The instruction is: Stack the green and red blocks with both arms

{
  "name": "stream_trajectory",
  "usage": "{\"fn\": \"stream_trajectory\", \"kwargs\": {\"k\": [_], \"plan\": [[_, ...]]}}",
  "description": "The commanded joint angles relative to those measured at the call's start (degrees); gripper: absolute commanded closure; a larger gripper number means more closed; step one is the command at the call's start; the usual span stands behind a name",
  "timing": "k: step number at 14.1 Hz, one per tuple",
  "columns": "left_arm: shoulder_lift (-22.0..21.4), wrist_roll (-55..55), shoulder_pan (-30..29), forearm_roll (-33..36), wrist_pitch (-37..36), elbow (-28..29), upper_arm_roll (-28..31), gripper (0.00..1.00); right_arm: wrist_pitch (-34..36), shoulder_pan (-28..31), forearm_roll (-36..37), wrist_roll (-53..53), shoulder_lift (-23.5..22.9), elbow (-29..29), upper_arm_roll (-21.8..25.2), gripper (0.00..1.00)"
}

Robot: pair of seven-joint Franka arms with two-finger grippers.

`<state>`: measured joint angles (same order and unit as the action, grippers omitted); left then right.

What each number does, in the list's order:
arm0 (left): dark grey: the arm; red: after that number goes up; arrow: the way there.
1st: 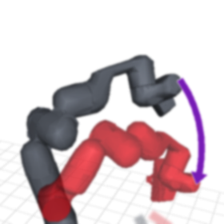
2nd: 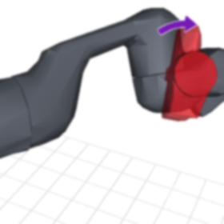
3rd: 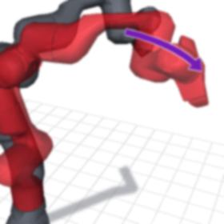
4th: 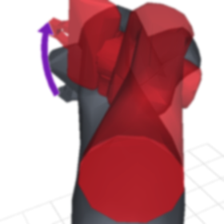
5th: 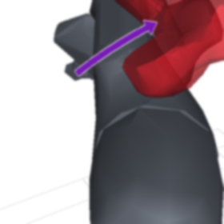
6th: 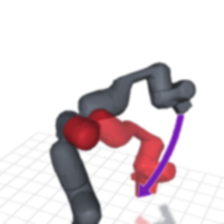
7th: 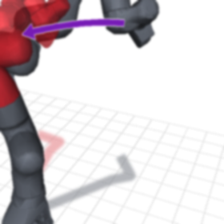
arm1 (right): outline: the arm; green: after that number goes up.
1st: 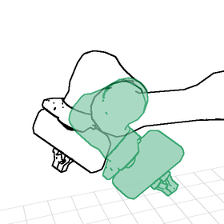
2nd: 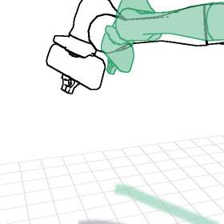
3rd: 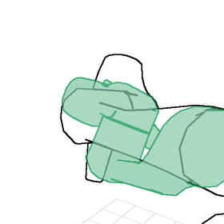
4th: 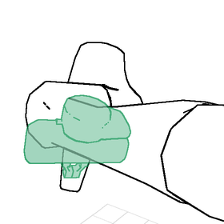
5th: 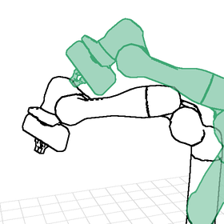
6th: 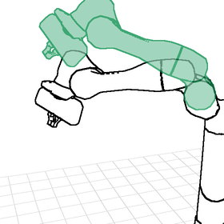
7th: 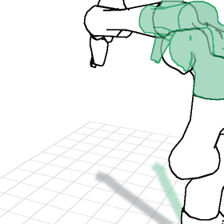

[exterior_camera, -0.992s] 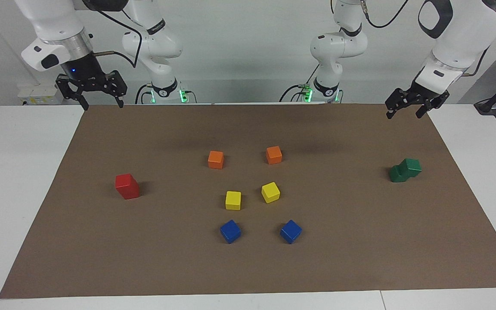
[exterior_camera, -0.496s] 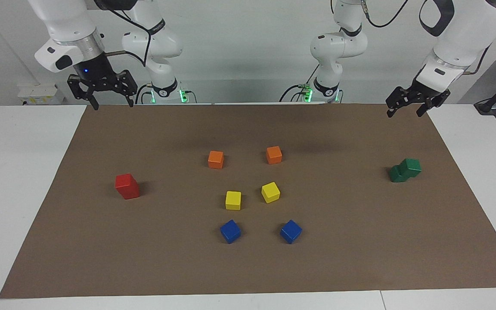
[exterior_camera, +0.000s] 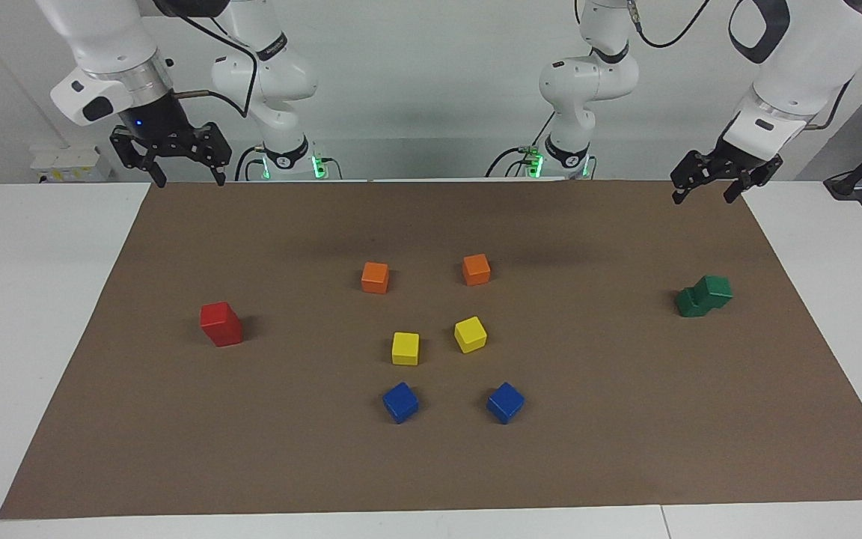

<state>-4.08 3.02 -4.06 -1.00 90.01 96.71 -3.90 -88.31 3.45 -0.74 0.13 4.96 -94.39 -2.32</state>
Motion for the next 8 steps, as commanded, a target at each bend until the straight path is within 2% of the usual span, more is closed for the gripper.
{"fn": "stream_trajectory", "kwargs": {"k": [1,8], "plan": [[1.0,-0.82,1.16,-0.14,-1.68,-1.96,1.08,0.0,1.21,1.82,0.56,-1.8,-1.8,2.99,-1.28,0.0],[1.0,-0.82,1.07,-0.14,-1.68,-1.96,1.08,0.0,1.12,4.46,1.09,-2.77,-2.15,3.08,-3.04,0.0]]}}
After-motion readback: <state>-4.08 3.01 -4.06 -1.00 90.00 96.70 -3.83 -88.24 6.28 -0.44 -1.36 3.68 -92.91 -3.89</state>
